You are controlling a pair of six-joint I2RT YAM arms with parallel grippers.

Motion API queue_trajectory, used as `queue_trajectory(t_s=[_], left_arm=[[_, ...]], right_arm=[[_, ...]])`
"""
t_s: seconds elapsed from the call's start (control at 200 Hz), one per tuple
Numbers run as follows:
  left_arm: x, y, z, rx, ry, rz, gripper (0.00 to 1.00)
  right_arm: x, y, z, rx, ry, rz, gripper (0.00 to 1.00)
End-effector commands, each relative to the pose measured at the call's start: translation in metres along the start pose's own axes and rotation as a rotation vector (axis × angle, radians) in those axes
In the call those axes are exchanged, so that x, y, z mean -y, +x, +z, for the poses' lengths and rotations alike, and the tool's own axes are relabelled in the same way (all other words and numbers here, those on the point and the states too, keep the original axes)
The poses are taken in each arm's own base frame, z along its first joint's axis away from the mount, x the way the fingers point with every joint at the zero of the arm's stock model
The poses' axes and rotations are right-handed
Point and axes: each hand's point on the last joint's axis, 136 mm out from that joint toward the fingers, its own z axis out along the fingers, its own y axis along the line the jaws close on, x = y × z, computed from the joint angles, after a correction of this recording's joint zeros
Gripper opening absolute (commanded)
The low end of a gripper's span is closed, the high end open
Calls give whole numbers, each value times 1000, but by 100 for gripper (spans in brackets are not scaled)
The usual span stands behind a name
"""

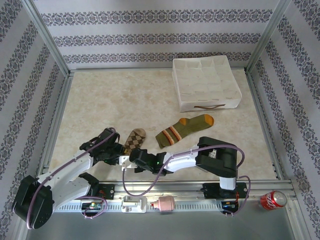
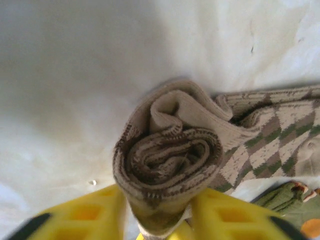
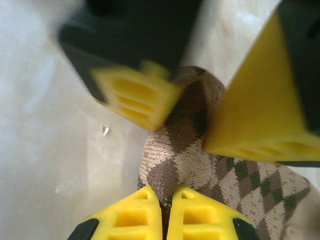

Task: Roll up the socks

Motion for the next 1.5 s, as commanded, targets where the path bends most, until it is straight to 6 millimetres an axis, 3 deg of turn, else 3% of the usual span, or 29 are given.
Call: queue_trajectory(t_s=[0.0, 0.15, 0.3, 0.39, 0.53, 0.699, 1.254, 1.499], left_arm=[[-26, -6, -13, 47, -104, -26, 53], [-20, -17, -35, 121, -107, 45, 66], [-21, -29, -55, 193, -154, 148, 69], [-8, -28, -58, 194, -92, 198, 67], [24, -12, -50, 120, 48, 288, 61], [47, 5, -37, 30, 124, 351, 57], [47, 18, -6, -41, 123, 359, 56], [56, 20, 1, -46, 159, 379, 58]], right_arm=[[-20, 48, -2, -123, -136, 128, 0], [-33, 64, -5, -145, -253, 240, 0], [-38, 77, -8, -155, -333, 370, 0], [-40, 81, -10, -149, -386, 432, 0], [-38, 88, -11, -151, -462, 554, 0], [-33, 96, -10, -161, -546, 730, 0], [-27, 129, 1, -264, -676, 1061, 0], [-24, 138, 2, -283, -715, 1174, 0]])
